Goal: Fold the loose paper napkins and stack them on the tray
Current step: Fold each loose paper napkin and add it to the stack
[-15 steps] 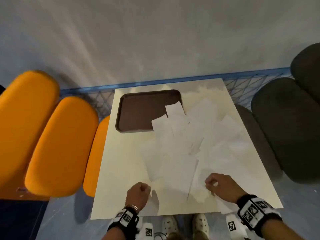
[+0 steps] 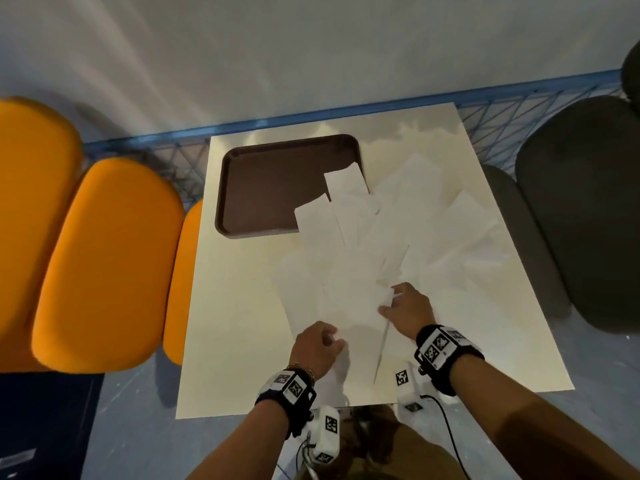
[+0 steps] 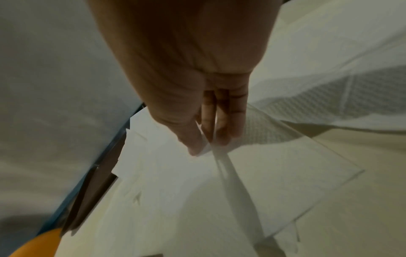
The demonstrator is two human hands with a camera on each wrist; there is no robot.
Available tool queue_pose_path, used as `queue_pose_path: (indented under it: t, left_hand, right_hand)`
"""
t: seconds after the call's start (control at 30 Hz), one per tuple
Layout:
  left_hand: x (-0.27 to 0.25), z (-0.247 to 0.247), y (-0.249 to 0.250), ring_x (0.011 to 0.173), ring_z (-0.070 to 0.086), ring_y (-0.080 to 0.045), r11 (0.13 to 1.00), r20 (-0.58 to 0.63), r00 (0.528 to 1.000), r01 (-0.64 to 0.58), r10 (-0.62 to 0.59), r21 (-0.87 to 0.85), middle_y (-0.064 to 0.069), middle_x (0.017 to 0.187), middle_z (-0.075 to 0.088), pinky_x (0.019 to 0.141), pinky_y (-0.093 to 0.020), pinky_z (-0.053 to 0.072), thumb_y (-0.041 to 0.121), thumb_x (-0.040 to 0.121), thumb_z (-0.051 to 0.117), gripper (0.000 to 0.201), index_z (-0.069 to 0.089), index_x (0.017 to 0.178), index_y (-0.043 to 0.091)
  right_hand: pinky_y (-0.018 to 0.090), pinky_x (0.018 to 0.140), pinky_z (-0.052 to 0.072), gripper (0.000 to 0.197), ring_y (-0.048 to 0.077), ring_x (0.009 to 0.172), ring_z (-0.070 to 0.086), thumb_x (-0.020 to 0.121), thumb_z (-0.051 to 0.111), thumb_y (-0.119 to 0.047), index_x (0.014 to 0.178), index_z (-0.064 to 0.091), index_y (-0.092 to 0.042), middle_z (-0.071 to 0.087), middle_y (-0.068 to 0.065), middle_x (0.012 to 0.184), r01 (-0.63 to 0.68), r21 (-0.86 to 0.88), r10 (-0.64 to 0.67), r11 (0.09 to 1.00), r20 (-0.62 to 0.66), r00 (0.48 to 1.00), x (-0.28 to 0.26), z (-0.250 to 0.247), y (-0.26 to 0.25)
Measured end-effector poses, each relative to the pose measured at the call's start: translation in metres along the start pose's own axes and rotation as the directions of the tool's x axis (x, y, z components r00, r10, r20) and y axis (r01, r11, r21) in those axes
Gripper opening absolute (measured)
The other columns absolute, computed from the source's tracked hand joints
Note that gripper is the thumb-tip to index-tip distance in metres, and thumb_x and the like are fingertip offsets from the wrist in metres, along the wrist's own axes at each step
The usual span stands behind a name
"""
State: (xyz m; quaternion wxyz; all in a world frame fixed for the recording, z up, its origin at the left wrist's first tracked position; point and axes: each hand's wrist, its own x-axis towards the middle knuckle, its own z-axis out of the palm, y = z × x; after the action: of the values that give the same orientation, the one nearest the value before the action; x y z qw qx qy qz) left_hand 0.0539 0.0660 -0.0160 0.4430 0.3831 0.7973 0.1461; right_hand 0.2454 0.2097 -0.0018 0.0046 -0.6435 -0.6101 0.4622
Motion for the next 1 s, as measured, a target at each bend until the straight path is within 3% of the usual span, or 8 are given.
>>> queue_pose_path:
  t: [0.1, 0.17, 0.33, 0.43, 0.6, 0.77, 0.9, 1.0]
  left_hand:
    - [0.0, 0.004, 0.006, 0.097, 0.066, -0.009, 0.999, -0.028, 0.999, 0.032, -0.031, 0.013, 0.011, 0.103, 0.069, 0.086, -0.019, 0.049, 0.044, 0.09, 0.076, 0.033, 0.066, 0.117, 0.028]
    - [0.0, 0.002, 0.012, 0.097, 0.064, -0.008, 1.0, -0.055, 0.998, 0.015, -0.015, -0.001, 0.012, 0.106, 0.066, 0.086, -0.019, 0.048, 0.051, 0.084, 0.081, 0.042, 0.064, 0.116, 0.031]
    - [-0.009, -0.016, 0.036, 0.116, 0.061, -0.002, 0.953, 0.002, 0.999, -0.048, 0.051, -0.299, 0.019, 0.127, 0.064, 0.098, -0.026, 0.051, 0.059, 0.058, 0.096, 0.089, 0.056, 0.134, 0.034]
    - [-0.02, -0.034, 0.055, 0.112, 0.072, -0.013, 0.866, 0.062, 0.99, -0.08, 0.126, -0.493, 0.007, 0.119, 0.077, 0.1, -0.039, 0.059, 0.04, 0.073, 0.095, 0.061, 0.07, 0.127, 0.024]
    - [-0.038, -0.062, 0.081, 0.089, 0.071, -0.024, 0.737, 0.039, 0.994, -0.049, 0.102, -0.674, -0.018, 0.107, 0.078, 0.081, -0.042, 0.057, 0.039, 0.083, 0.086, 0.034, 0.082, 0.103, 0.012]
    - [-0.049, -0.084, 0.097, 0.093, 0.072, -0.032, 0.671, -0.003, 0.997, -0.052, 0.074, -0.739, -0.018, 0.11, 0.078, 0.084, -0.049, 0.059, 0.036, 0.091, 0.082, 0.029, 0.08, 0.103, 0.009]
    - [-0.057, -0.1, 0.103, 0.091, 0.074, -0.024, 0.653, -0.013, 0.996, -0.065, 0.084, -0.754, -0.009, 0.108, 0.08, 0.079, -0.04, 0.06, 0.027, 0.095, 0.077, 0.02, 0.078, 0.107, 0.011]
    - [-0.06, -0.111, 0.099, 0.087, 0.075, -0.023, 0.628, -0.016, 0.996, -0.07, 0.092, -0.775, -0.013, 0.105, 0.08, 0.074, -0.038, 0.059, 0.02, 0.097, 0.073, 0.018, 0.074, 0.115, 0.017]
  right_hand:
    - [0.033, 0.087, 0.051, 0.021, 0.03, 0.103, 0.071, 0.089, 0.081, -0.031, 0.096, 0.069, -0.015, 0.076, 0.005, 0.099, 0.07, -0.072, -0.067, 0.995, 0.046, 0.997, 0.002, -0.01, -0.006]
    - [0.038, 0.084, 0.055, 0.024, 0.032, 0.093, 0.072, 0.089, 0.081, -0.032, 0.08, 0.067, -0.014, 0.072, 0.002, 0.083, 0.128, -0.04, -0.122, 0.991, 0.125, 0.985, -0.002, -0.018, -0.01]
    - [0.032, 0.08, 0.061, 0.014, 0.016, 0.083, 0.073, 0.093, 0.081, -0.02, 0.099, 0.075, -0.01, 0.079, 0.006, 0.095, 0.199, 0.218, -0.274, 0.955, 0.402, 0.874, -0.026, -0.06, -0.043]
    - [0.033, 0.084, 0.063, 0.018, 0.017, 0.085, 0.073, 0.095, 0.08, -0.018, 0.104, 0.073, -0.005, 0.078, 0.015, 0.099, 0.241, 0.26, -0.343, 0.935, 0.489, 0.802, -0.038, -0.089, -0.068]
    - [0.044, 0.081, 0.066, 0.016, 0.023, 0.079, 0.072, 0.096, 0.078, -0.018, 0.107, 0.073, -0.008, 0.078, 0.013, 0.087, 0.238, 0.415, -0.392, 0.878, 0.34, 0.855, -0.049, -0.115, -0.1]
    - [0.045, 0.084, 0.065, 0.025, 0.025, 0.08, 0.072, 0.089, 0.085, -0.018, 0.108, 0.073, -0.007, 0.076, 0.014, 0.088, 0.166, 0.477, -0.383, 0.863, 0.404, 0.831, -0.06, -0.106, -0.105]
    - [0.037, 0.078, 0.065, 0.017, 0.031, 0.085, 0.074, 0.091, 0.082, -0.007, 0.106, 0.076, -0.002, 0.071, 0.031, 0.089, 0.239, 0.468, -0.425, 0.851, 0.346, 0.837, -0.068, -0.091, -0.105]
    - [0.034, 0.079, 0.064, 0.012, 0.032, 0.092, 0.078, 0.095, 0.076, -0.003, 0.106, 0.078, -0.002, 0.08, 0.019, 0.102, 0.264, 0.476, -0.44, 0.839, 0.305, 0.845, -0.073, -0.083, -0.109]
